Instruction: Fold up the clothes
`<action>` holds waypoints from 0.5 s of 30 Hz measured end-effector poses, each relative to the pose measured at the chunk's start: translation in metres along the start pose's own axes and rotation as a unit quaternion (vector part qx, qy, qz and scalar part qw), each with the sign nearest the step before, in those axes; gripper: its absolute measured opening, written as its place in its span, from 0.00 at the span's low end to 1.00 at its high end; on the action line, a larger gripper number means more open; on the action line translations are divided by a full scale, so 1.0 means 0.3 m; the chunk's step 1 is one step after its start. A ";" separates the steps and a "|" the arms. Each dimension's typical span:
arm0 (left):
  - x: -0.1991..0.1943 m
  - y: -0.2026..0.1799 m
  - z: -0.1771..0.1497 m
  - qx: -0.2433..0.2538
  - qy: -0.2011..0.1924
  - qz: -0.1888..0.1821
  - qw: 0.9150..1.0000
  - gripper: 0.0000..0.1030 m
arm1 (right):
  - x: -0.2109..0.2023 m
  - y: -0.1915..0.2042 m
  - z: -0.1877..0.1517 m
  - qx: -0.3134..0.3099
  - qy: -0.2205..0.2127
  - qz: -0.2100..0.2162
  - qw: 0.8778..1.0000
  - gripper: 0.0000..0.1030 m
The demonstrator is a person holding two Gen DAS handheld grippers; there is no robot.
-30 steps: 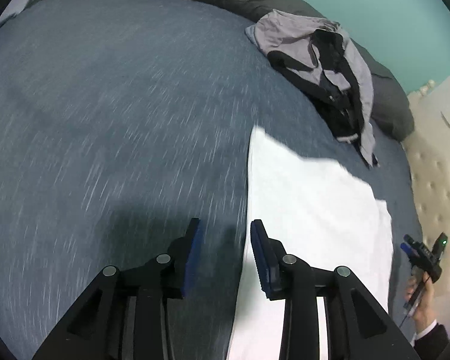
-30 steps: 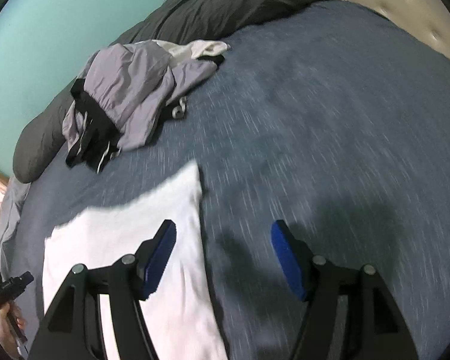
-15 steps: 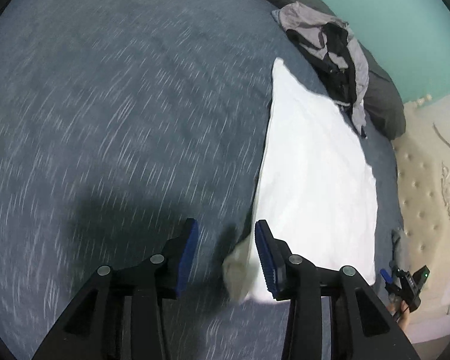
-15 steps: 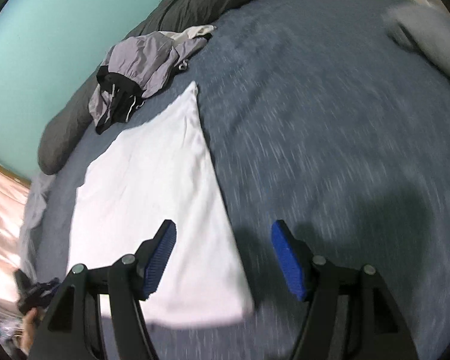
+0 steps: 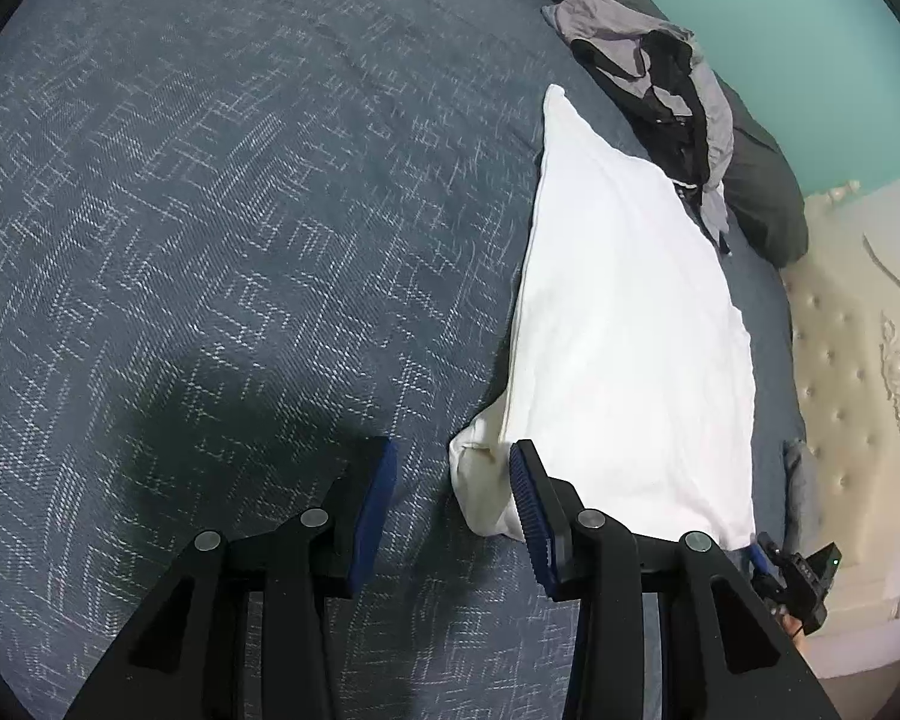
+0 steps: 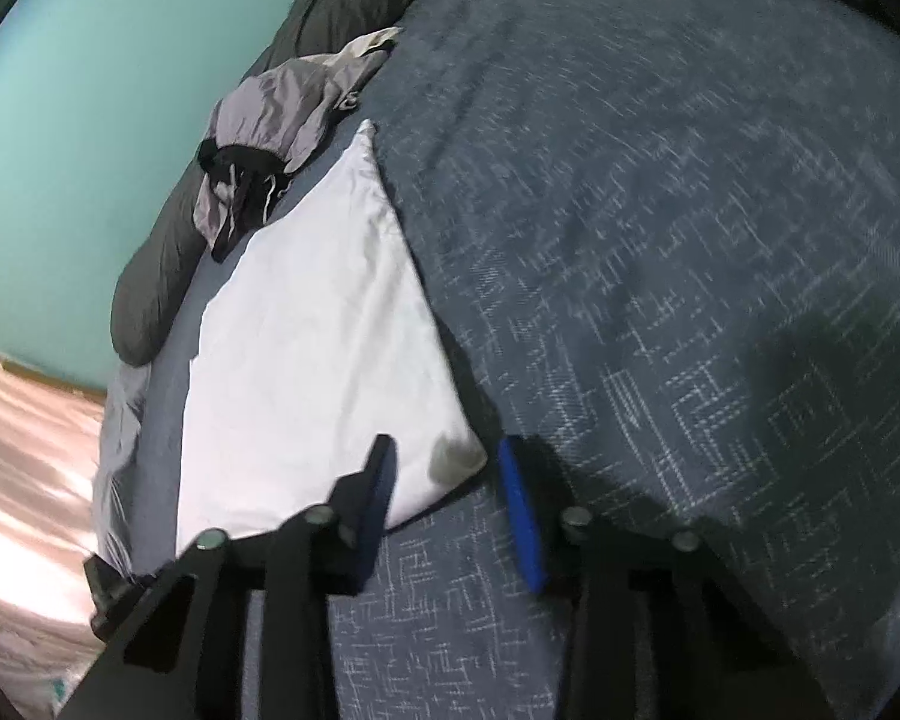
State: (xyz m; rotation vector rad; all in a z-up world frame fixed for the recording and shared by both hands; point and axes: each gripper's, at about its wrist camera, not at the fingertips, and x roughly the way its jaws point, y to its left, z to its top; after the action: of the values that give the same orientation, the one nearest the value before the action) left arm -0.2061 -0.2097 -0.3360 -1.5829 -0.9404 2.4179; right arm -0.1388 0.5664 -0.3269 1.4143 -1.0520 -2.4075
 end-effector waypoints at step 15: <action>0.017 0.010 0.000 -0.004 0.002 0.002 1.000 0.42 | -0.024 -0.020 0.011 0.011 -0.015 0.028 0.999 0.00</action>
State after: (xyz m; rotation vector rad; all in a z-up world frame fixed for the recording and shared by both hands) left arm -0.2077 -0.2100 -0.3417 -1.5936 -0.9483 2.4163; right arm -0.1363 0.5757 -0.3248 1.3410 -1.1140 -2.3917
